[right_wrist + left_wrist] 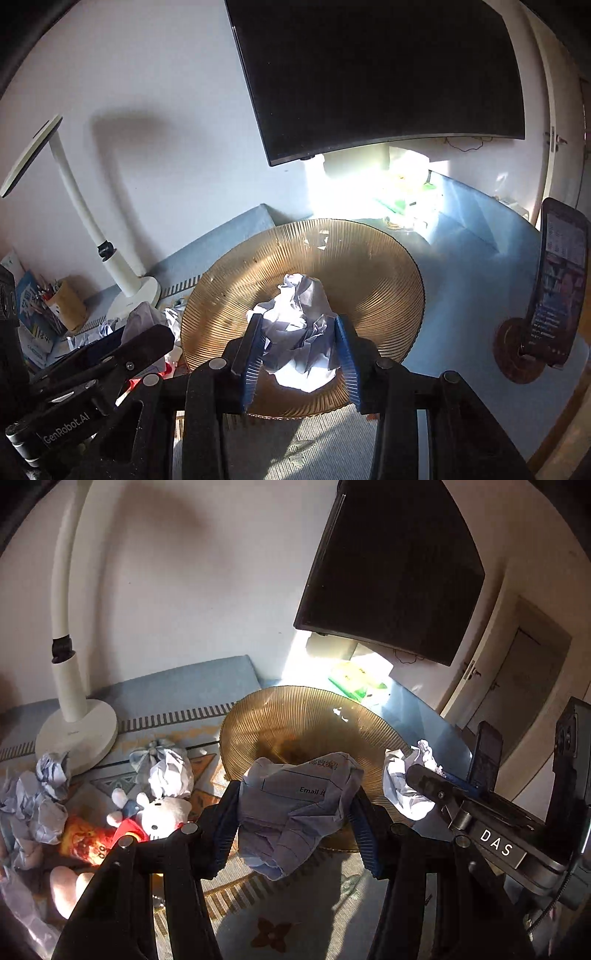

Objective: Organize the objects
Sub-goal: 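Carry the paper ball over the amber bowl and open the right gripper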

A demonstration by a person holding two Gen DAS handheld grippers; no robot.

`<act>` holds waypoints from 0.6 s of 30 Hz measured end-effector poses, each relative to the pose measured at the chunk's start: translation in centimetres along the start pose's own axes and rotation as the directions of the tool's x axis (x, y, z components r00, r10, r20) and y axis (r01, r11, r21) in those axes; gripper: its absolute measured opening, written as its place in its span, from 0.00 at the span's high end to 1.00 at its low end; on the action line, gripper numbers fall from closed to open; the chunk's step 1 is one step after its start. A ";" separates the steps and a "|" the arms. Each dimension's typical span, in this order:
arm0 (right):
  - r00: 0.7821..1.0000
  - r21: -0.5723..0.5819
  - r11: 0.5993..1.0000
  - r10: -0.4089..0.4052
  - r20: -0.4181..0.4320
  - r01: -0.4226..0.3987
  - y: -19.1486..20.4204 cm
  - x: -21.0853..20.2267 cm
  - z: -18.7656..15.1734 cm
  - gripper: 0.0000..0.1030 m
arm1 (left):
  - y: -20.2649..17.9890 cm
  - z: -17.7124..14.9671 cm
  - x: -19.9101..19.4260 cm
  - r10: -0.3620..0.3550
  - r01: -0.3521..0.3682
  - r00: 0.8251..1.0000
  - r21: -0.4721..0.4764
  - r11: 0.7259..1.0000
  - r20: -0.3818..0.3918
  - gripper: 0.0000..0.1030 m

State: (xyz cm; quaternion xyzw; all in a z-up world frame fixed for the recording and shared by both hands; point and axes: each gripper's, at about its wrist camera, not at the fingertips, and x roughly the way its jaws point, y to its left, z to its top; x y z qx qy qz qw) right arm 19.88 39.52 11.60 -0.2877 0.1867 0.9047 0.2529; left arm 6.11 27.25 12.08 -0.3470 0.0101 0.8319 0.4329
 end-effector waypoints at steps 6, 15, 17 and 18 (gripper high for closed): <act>1.000 0.005 1.000 -0.010 0.008 0.010 -1.2 -0.3 -0.1 0.59 | 0.0 0.0 3.1 -0.023 0.022 0.999 -0.039 0.999 -0.049 0.28; 0.995 -0.060 0.994 -0.094 0.016 0.094 -0.3 1.1 0.3 0.54 | 3.5 -2.3 -2.8 0.017 -0.016 1.000 -0.112 0.994 0.011 0.23; 0.998 -0.054 0.997 -0.058 -0.030 0.057 -0.6 1.4 0.3 0.35 | 4.4 -2.9 -4.4 0.021 -0.019 1.000 -0.129 0.991 0.014 0.23; 0.999 -0.049 0.998 -0.050 -0.017 0.049 -0.5 1.0 0.2 0.32 | 4.7 -3.3 -5.2 0.026 -0.023 0.999 -0.132 0.991 0.020 0.23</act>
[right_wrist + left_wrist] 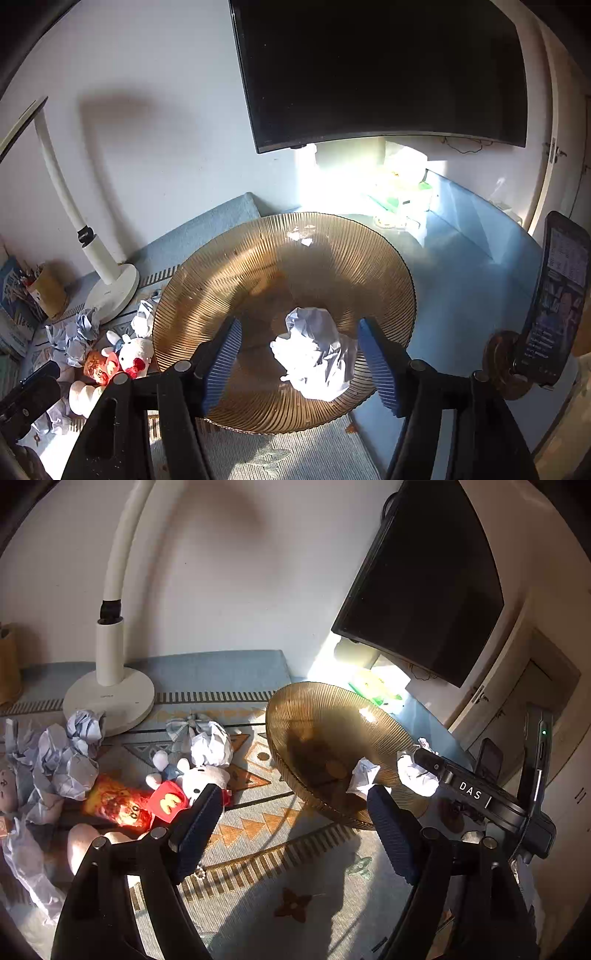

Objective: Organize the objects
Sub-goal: 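Carry the paper ball over the amber bowl and open the right gripper, then return the right gripper to the three pastel plush toys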

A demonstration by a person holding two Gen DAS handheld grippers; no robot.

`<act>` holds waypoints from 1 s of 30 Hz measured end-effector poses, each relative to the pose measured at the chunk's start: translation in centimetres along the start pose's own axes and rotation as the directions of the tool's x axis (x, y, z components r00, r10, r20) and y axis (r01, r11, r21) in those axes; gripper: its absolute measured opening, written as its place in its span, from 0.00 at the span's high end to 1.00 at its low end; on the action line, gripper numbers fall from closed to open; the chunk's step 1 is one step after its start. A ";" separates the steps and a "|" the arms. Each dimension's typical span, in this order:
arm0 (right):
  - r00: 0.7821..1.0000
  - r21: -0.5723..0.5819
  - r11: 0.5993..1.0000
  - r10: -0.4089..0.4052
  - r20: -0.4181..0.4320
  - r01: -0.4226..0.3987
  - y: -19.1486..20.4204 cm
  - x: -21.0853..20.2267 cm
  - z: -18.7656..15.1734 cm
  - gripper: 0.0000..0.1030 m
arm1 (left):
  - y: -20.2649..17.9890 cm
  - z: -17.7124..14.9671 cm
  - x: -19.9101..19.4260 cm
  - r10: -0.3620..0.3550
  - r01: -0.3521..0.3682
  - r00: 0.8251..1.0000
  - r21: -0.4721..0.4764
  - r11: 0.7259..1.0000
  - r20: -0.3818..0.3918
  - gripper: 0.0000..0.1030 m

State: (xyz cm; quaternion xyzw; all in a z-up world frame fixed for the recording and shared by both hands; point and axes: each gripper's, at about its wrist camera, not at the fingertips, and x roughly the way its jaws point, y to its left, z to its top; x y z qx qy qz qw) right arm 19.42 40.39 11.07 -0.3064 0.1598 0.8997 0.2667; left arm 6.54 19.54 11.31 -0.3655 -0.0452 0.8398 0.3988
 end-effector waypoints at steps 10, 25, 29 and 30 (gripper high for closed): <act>0.968 -0.074 0.966 0.250 0.020 -0.248 7.8 -4.4 -4.2 0.24 | 6.2 -5.3 -8.6 0.212 -0.199 0.970 -0.111 0.974 0.120 0.10; 0.902 -0.178 0.889 0.391 -0.184 -0.421 19.6 1.7 -14.7 0.42 | 13.4 -10.7 -11.2 0.506 -0.473 0.849 -0.208 0.856 0.153 0.10; 0.902 -0.223 0.876 0.396 -0.174 -0.427 20.2 1.1 -15.1 0.42 | 14.0 -11.0 -11.7 0.467 -0.425 0.868 -0.235 0.874 0.168 0.09; 0.905 -0.238 0.875 0.391 -0.165 -0.422 20.4 0.9 -15.2 0.42 | 14.1 -11.1 -11.8 0.464 -0.419 0.869 -0.243 0.875 0.173 0.09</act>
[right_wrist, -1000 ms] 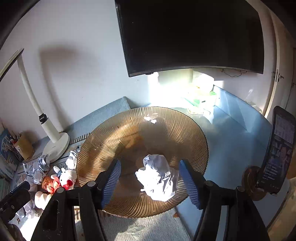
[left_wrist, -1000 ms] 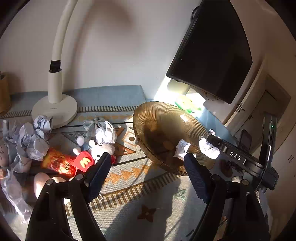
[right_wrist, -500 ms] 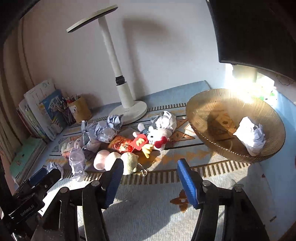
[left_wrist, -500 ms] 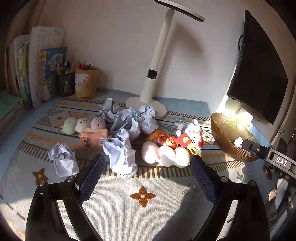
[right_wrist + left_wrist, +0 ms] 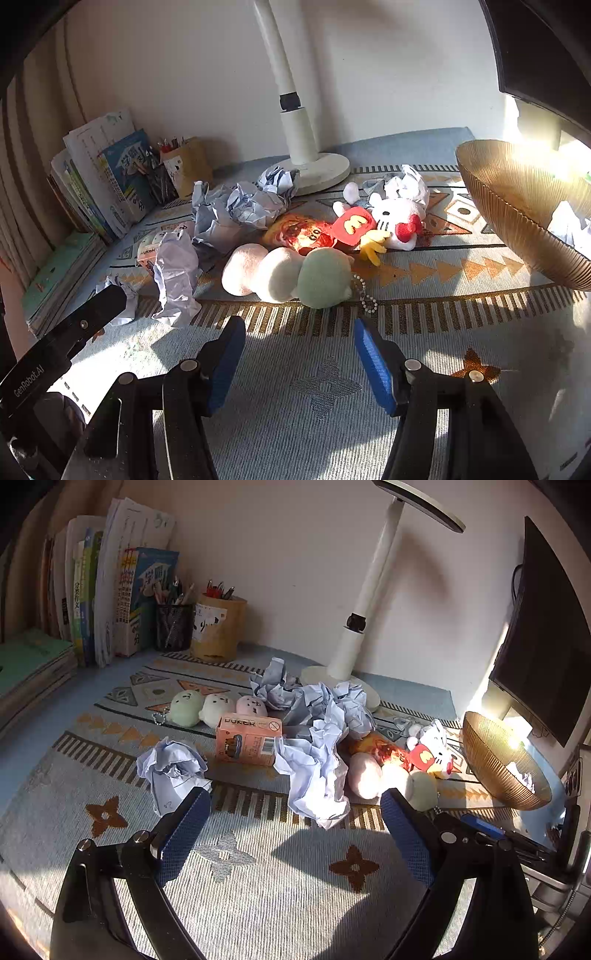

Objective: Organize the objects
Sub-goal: 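Return the right gripper to the three pastel plush toys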

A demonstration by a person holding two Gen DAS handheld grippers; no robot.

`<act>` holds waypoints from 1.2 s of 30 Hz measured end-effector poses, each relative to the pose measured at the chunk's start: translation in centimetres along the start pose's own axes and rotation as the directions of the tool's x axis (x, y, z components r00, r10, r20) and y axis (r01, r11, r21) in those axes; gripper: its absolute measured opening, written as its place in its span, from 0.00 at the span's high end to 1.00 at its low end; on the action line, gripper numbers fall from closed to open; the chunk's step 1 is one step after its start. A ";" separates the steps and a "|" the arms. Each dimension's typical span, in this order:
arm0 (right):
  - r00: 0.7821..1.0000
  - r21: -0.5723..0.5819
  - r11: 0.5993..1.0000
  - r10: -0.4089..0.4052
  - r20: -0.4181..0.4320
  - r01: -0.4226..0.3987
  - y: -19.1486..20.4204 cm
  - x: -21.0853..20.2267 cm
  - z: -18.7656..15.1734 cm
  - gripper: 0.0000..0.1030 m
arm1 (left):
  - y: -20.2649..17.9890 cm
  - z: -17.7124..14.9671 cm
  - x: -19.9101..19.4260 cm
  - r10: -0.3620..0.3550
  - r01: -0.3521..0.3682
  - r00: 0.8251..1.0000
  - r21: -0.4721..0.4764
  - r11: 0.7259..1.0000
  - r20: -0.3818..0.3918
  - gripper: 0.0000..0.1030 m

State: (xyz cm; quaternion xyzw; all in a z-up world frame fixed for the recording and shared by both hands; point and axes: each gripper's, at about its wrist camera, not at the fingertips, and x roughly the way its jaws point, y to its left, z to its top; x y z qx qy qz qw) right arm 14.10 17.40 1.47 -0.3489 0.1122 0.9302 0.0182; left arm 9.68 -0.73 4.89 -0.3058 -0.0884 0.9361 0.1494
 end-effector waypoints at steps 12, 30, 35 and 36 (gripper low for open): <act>1.000 -0.017 1.000 -0.004 -0.007 0.004 0.4 0.1 0.0 0.41 | -0.5 -0.2 -0.5 -0.024 0.023 1.000 0.025 0.999 0.015 0.09; 1.000 -0.012 1.000 -0.003 -0.009 0.003 0.3 0.2 -0.1 0.40 | -0.1 -0.1 -0.4 -0.052 0.052 0.999 0.006 0.999 0.004 0.09; 1.000 -0.001 1.000 0.003 -0.024 -0.003 0.1 0.5 0.1 0.40 | -0.2 -0.1 -0.3 -0.056 0.056 0.998 0.011 0.998 -0.002 0.09; 0.999 0.004 1.000 0.009 -0.036 -0.009 0.1 0.7 0.1 0.40 | -0.2 -0.1 -0.3 -0.056 0.056 0.998 0.012 0.998 -0.006 0.09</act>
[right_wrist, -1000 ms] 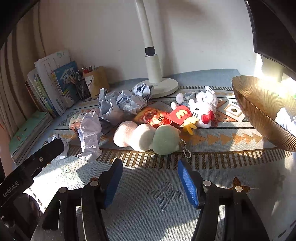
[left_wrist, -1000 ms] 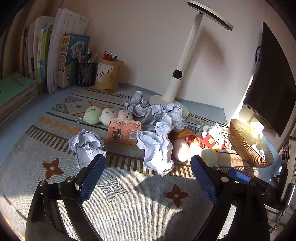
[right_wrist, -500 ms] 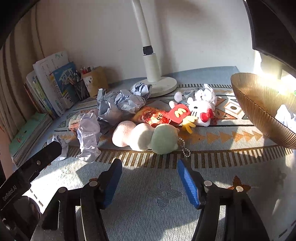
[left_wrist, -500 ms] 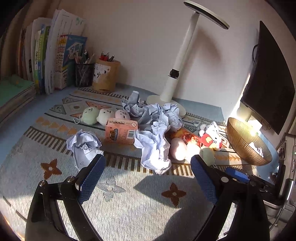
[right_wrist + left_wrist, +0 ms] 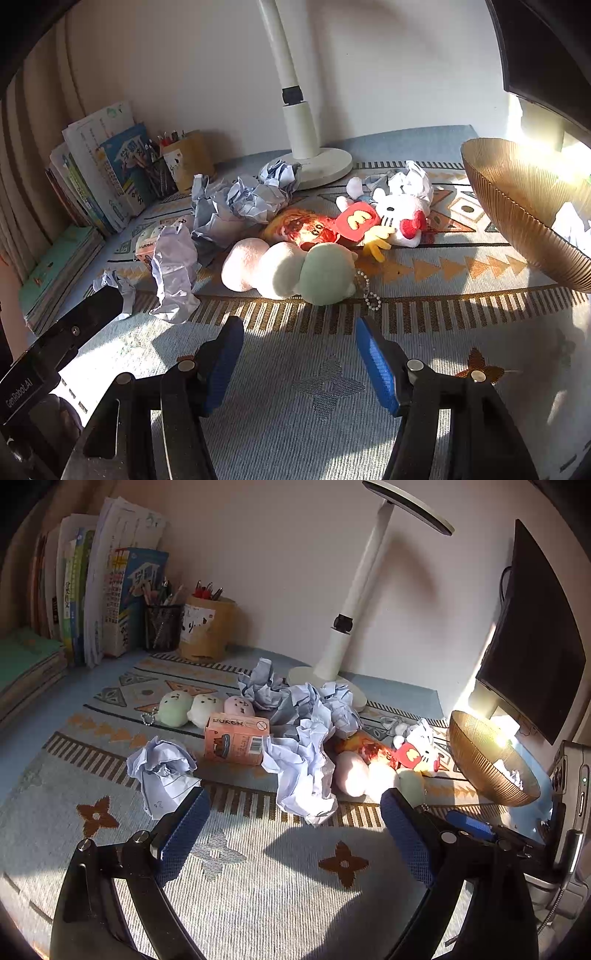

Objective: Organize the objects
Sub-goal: 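Return the right gripper to the three pastel plush toys, then grasp the three linked pastel plush toys with the right gripper and lift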

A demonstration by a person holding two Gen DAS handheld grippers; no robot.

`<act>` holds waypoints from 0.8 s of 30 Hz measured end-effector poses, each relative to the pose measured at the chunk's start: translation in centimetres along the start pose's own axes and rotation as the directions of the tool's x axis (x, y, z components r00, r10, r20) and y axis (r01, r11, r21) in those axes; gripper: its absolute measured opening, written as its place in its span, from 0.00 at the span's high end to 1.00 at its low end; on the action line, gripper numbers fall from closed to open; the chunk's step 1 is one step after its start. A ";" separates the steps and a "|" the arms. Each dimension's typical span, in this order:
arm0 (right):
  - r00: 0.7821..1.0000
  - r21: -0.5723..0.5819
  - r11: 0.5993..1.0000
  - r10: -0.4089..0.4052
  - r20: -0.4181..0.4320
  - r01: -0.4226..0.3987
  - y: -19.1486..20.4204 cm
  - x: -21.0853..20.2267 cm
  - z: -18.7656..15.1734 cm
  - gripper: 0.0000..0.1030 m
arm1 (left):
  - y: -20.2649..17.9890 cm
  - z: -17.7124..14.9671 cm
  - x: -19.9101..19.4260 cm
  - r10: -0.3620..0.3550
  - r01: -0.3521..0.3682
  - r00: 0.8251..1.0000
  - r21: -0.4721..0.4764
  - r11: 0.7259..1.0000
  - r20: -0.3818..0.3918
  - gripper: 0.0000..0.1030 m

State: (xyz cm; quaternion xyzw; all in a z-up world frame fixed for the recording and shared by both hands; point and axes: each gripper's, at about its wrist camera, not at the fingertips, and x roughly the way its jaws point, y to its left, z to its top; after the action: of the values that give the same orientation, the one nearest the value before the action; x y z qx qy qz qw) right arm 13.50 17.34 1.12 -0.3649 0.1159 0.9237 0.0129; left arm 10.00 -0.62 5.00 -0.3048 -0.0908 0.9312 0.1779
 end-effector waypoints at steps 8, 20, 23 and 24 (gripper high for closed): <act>0.984 0.064 0.994 0.100 -0.144 -0.092 -2.4 2.8 5.7 0.40 | -0.5 2.2 2.9 -0.035 0.030 0.993 -0.040 0.999 -0.114 0.11; 0.927 0.015 0.960 0.275 -0.256 -0.281 -0.5 3.4 3.2 0.42 | 0.5 2.3 7.9 -0.112 0.080 0.967 -0.144 0.986 -0.229 0.29; 0.970 -0.086 0.982 0.147 -0.193 -0.166 -0.3 1.9 2.8 0.42 | 0.8 2.2 7.6 -0.134 0.098 0.967 -0.167 0.981 -0.219 0.32; 0.983 -0.131 0.985 0.091 -0.158 -0.112 -0.2 1.7 3.0 0.42 | 0.9 2.2 7.7 -0.134 0.097 0.967 -0.172 0.980 -0.217 0.32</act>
State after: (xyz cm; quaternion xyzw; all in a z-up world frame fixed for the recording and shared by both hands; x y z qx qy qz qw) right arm 10.25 18.12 2.08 -0.4277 0.0701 0.8986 -0.0688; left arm 2.64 1.38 2.42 -0.4169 -0.1619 0.8679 0.2161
